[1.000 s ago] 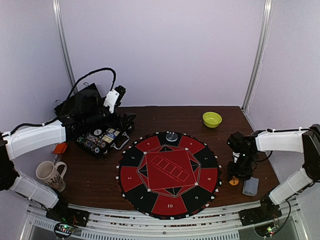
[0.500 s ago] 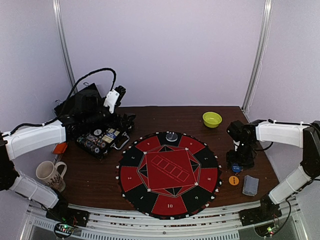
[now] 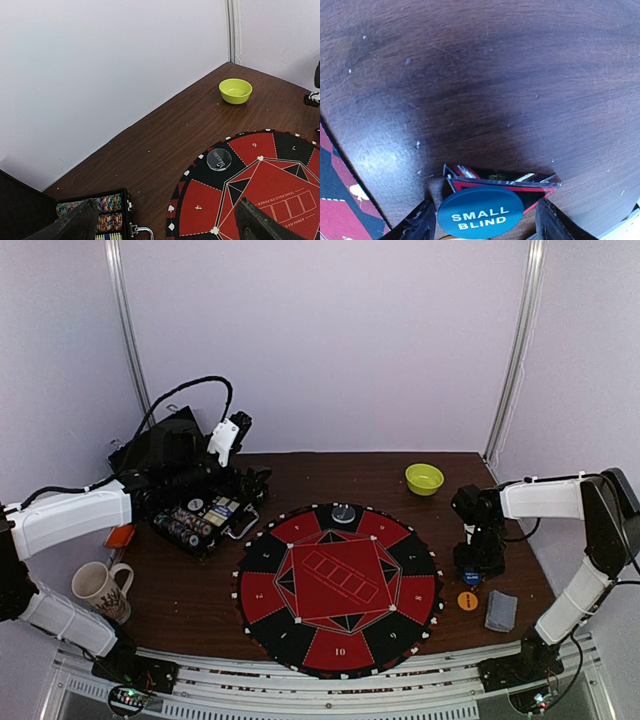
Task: Distribute texas hold em gaming equipment
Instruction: Pick up the small blind button from the center of the board.
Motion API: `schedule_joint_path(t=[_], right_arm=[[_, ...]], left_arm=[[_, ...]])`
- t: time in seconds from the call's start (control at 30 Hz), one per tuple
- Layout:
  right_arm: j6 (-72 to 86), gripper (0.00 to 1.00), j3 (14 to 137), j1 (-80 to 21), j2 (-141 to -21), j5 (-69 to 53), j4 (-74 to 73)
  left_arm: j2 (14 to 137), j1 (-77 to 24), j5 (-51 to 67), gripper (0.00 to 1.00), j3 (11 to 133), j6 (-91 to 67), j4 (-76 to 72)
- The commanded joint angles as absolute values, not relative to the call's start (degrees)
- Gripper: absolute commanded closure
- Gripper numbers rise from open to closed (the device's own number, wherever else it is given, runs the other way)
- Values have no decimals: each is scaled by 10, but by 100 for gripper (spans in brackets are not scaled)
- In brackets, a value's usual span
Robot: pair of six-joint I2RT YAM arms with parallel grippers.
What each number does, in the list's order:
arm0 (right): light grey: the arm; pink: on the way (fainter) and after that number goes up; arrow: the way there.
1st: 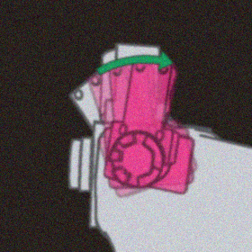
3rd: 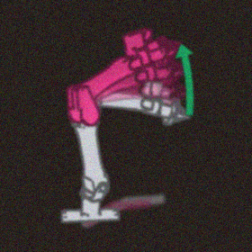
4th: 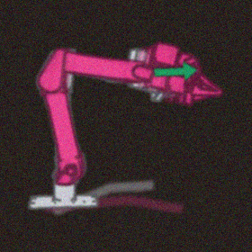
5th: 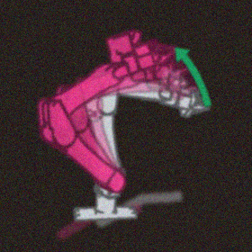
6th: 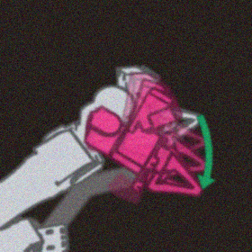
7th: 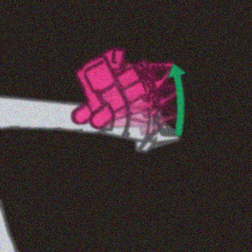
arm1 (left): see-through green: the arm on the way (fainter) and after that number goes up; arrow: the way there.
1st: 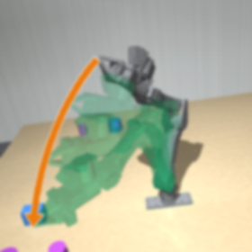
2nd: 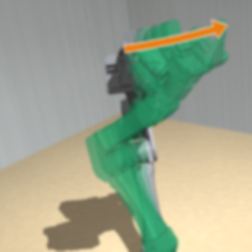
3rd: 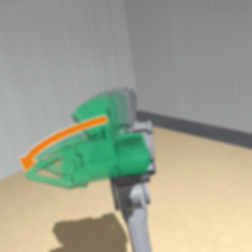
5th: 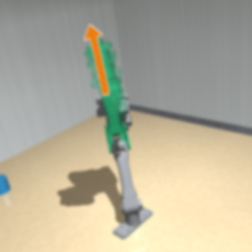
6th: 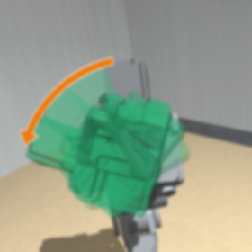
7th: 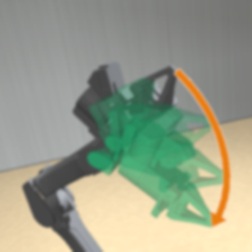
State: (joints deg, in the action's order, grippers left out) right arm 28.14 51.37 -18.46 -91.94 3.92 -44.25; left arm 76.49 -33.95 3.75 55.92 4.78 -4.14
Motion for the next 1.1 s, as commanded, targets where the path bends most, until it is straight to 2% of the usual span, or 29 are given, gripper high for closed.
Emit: schedule_joint_path(t=[0.0, 0.5, 1.07], right_arm=[[270, 34, 518, -181, -928, 49, -435], [264, 61, 534, -181, -924, 54, -465], [268, 68, 632, -210, -876, 56, -555]], left_arm=[[758, -338, 33, 2, 563, 58, -47], [758, -338, 32, 2, 563, 59, -45], [759, -338, 33, 2, 562, 57, -48]])
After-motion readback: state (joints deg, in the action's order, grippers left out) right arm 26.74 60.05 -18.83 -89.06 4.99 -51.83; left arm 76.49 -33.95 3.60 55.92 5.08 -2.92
